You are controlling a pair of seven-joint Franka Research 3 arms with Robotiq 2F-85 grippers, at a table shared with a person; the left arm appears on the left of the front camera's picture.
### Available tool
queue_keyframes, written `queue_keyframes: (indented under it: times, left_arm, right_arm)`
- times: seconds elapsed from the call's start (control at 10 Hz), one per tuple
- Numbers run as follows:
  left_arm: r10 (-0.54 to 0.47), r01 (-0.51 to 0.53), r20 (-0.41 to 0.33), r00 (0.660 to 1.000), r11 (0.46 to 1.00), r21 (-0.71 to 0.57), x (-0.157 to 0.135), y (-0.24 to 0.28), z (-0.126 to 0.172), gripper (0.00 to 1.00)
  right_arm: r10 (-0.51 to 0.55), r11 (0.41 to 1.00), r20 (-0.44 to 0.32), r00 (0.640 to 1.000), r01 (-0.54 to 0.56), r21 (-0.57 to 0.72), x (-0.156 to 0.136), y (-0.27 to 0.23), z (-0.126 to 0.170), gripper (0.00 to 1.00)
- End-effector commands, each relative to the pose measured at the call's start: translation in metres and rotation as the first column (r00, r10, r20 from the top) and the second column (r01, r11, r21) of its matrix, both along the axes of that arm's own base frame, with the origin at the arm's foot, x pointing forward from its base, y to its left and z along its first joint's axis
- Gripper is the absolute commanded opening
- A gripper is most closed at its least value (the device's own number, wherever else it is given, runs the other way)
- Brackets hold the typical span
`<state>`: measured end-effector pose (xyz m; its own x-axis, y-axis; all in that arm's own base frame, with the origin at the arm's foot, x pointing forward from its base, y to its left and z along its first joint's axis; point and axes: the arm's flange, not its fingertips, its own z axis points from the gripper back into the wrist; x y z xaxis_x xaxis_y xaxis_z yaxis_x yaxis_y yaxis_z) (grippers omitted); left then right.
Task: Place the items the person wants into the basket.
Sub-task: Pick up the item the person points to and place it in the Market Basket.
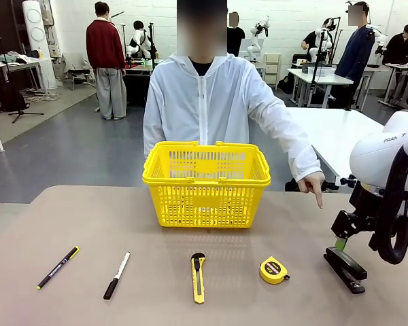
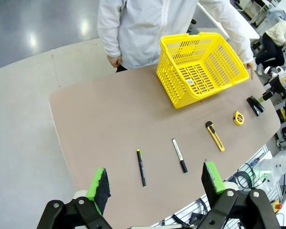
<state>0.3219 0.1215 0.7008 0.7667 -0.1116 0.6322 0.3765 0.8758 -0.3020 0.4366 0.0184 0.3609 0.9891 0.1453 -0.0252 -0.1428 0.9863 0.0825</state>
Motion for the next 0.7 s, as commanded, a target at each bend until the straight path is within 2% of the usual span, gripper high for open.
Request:
queue_keyframes:
  times: [0.0,0.6]
  left_arm:
    - [-0.006,0.006,0.000,1.000,1.000,-0.005,0.000,0.000,0.001,1.00]
    - [-0.006,0.006,0.000,1.000,1.000,-0.005,0.000,0.000,0.001,1.00]
  right_arm:
    - [0.034,0.999,-0.036,0.999,-0.035,-0.036,0.007,0.007,-0.004,1.00]
    - [0.055,0.996,-0.131,0.990,-0.063,-0.056,0.007,0.014,-0.027,1.00]
